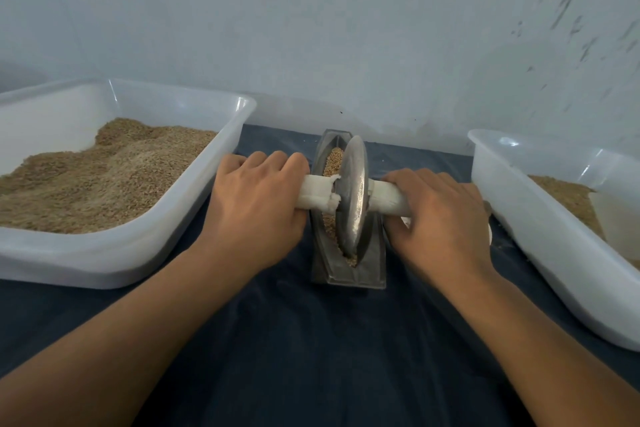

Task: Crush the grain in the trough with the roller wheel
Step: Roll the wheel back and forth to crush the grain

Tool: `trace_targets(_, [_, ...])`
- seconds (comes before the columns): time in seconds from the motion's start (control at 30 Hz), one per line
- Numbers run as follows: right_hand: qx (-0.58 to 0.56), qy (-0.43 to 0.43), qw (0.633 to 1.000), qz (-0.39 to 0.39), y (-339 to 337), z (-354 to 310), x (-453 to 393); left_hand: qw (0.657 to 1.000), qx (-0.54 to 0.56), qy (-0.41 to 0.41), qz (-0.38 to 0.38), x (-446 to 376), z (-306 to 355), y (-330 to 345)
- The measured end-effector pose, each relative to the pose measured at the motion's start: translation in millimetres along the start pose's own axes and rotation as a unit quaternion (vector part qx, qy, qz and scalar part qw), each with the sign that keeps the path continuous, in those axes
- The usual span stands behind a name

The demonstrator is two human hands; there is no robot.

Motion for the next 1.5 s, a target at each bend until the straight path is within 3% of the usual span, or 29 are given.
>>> trace_targets(0.43, [-0.004,0.002,1.0,-0.004,3.8,3.5,-0.5,1.0,-0.017,0.016,0.004,-1.2,1.7,3.2])
trace_targets(0.7, [0.018,0.013,0.998,-0.061,29.5,22.7,-11.6,0.994,-0.097,0.051,-0.011,-22.5,10.5,18.6])
trace_targets(1.03, [0.096,0.007,0.99,-0.105,57.0,34.1,-49.4,0.994,-0.078,0.032,-0.074,-42.6,1.9,61.6])
trace_targets(1.5, [0.079,0.134,0.944,-0.29,108.1,86.3,-99.5,0.993,-0.103,0.003,-0.05,-93.7,2.7,85.3])
Point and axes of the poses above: each hand's wrist, its own x-axis away from the middle knuckle, its own y-axis out of the palm, z = x × y, the point moved 10 cm from there along -x, towards the middle knuckle, and after that the axes turned 15 degrees about -x, right-handed, at the moved point
